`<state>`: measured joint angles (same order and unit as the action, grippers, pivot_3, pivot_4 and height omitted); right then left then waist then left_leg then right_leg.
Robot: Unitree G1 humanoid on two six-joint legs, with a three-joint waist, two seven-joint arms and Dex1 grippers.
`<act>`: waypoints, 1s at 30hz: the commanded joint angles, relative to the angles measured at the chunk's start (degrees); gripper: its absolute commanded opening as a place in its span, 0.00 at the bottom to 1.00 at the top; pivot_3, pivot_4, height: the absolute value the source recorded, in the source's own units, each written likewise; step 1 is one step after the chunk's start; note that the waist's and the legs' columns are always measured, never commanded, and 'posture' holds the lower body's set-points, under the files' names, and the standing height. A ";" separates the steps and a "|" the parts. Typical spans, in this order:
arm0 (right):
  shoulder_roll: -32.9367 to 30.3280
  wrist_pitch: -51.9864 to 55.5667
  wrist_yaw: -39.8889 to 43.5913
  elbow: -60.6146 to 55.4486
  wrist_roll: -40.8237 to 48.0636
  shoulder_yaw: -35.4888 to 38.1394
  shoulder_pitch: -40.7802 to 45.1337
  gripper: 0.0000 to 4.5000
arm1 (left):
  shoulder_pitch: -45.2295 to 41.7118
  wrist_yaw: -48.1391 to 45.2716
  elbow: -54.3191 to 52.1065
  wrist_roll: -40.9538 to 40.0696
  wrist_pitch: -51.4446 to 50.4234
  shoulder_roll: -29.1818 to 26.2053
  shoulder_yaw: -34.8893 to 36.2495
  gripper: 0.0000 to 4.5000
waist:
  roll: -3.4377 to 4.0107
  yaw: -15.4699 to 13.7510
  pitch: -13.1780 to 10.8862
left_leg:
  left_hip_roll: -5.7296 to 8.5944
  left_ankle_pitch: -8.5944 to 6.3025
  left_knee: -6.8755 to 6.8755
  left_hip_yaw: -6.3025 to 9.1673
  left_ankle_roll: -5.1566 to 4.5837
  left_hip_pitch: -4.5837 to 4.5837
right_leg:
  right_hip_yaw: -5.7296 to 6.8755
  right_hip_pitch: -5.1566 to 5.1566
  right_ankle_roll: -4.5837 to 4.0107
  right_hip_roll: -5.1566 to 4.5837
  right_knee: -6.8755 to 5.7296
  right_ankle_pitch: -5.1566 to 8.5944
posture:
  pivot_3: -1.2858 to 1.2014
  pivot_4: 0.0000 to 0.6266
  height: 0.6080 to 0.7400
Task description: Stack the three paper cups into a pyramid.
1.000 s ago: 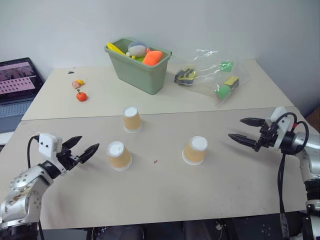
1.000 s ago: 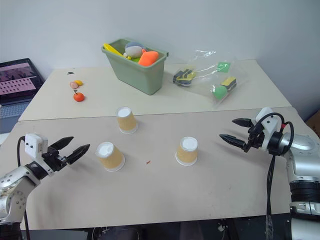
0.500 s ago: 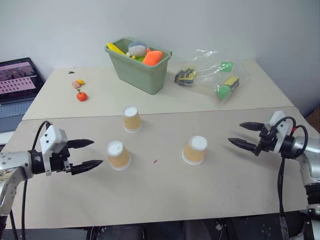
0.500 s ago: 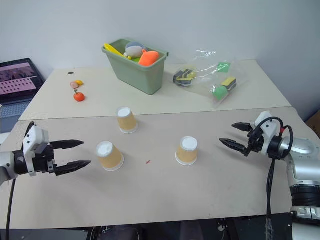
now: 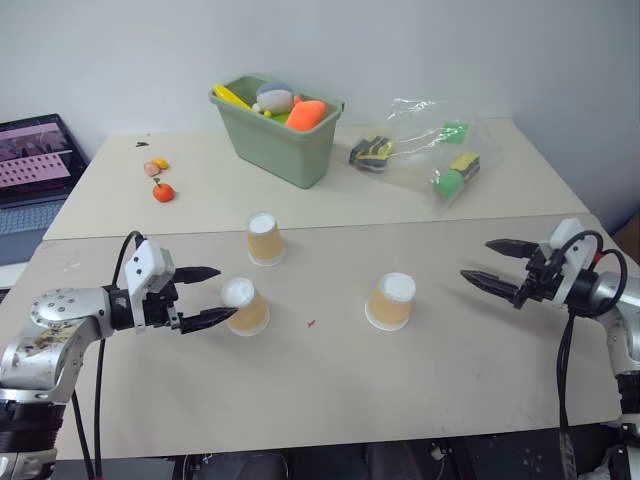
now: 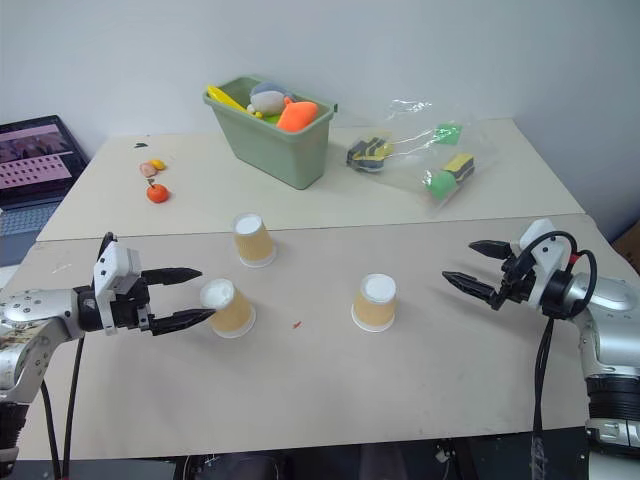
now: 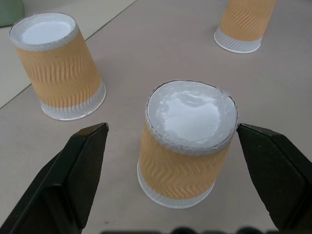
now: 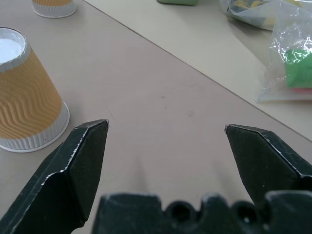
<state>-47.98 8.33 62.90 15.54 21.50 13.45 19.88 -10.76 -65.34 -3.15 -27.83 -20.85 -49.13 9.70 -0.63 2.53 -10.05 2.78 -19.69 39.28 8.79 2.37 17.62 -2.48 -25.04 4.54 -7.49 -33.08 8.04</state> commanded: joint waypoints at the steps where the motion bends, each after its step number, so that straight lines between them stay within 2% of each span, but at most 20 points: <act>1: -1.13 0.31 -0.43 -1.60 1.03 2.14 0.58 1.00 | -1.56 -0.10 0.46 1.22 1.90 0.55 -0.77 1.00 | 0.00 -0.01 0.00 | 0.00 0.00 0.00 0.00 0.00 0.00 | 0.00 0.00 0.00 0.00 0.00 0.00 | 0.52 0.24 1.00; 8: -1.27 1.09 -0.47 -2.13 1.31 2.62 1.03 1.00 | -1.19 -0.97 -4.91 -1.48 -1.33 0.81 -1.44 1.00 | 0.00 0.04 0.00 | 0.00 0.00 0.00 0.00 0.00 0.01 | 0.00 0.00 0.00 0.00 0.01 0.00 | 0.52 0.24 1.00; 16: -0.83 1.20 -0.86 -2.46 1.24 2.52 0.97 1.00 | -2.90 -0.12 -2.43 0.56 0.30 2.81 -3.33 1.00 | 0.00 0.07 0.00 | 0.00 0.01 0.00 0.00 0.02 0.00 | -0.01 0.01 0.00 0.00 -0.01 0.00 | 0.52 0.24 1.00; 19: -0.76 1.25 -1.23 -2.62 1.29 2.66 0.74 1.00 | -3.30 -0.25 -1.14 0.54 0.65 3.19 -3.00 0.83 | -0.01 0.07 0.00 | 0.00 0.01 0.00 0.00 0.02 0.00 | -0.01 0.00 0.00 0.00 -0.01 0.00 | 0.52 0.24 1.00; 20: -0.81 1.27 -1.28 -2.57 1.34 2.78 0.67 1.00 | -3.37 -0.07 -0.79 1.02 0.84 3.26 -3.11 0.74 | 0.00 0.08 0.00 | 0.00 0.01 0.00 0.00 0.02 0.00 | -0.01 0.01 0.00 0.00 -0.01 0.00 | 0.52 0.24 1.00; 22: -0.85 1.26 -1.47 -2.30 1.42 3.00 0.77 1.00 | -4.06 0.91 0.19 2.39 1.19 3.60 -3.84 0.60 | 0.00 0.00 0.00 | 0.00 0.01 0.00 0.00 0.02 0.00 | -0.01 0.01 0.00 0.00 -0.01 0.00 | 0.52 0.24 1.00; 26: -0.82 1.27 -1.55 -2.07 1.40 2.88 1.11 1.00 | -6.53 0.98 1.04 3.25 2.50 5.20 -5.41 0.60 | -0.01 -0.08 0.00 | 0.00 0.01 0.00 0.00 0.02 0.00 | -0.01 0.01 0.00 0.00 -0.01 0.00 | 0.52 0.24 1.00; 30: -0.55 1.12 -1.57 -1.32 1.04 2.13 2.33 1.00 | -11.84 0.70 1.66 4.56 3.15 9.27 -9.88 0.60 | -0.01 -0.36 0.00 | 0.02 0.04 0.01 0.00 0.07 0.02 | -0.02 0.03 0.00 0.00 0.01 -0.02 | 0.52 0.24 1.00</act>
<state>-47.95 9.43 61.54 15.12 21.55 14.20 20.60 -20.51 -64.47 -0.82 -23.43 -18.66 -40.64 0.89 -0.64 2.17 -10.05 2.80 -19.64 39.31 8.79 2.46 17.64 -2.50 -25.01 4.54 -7.49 -33.07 8.01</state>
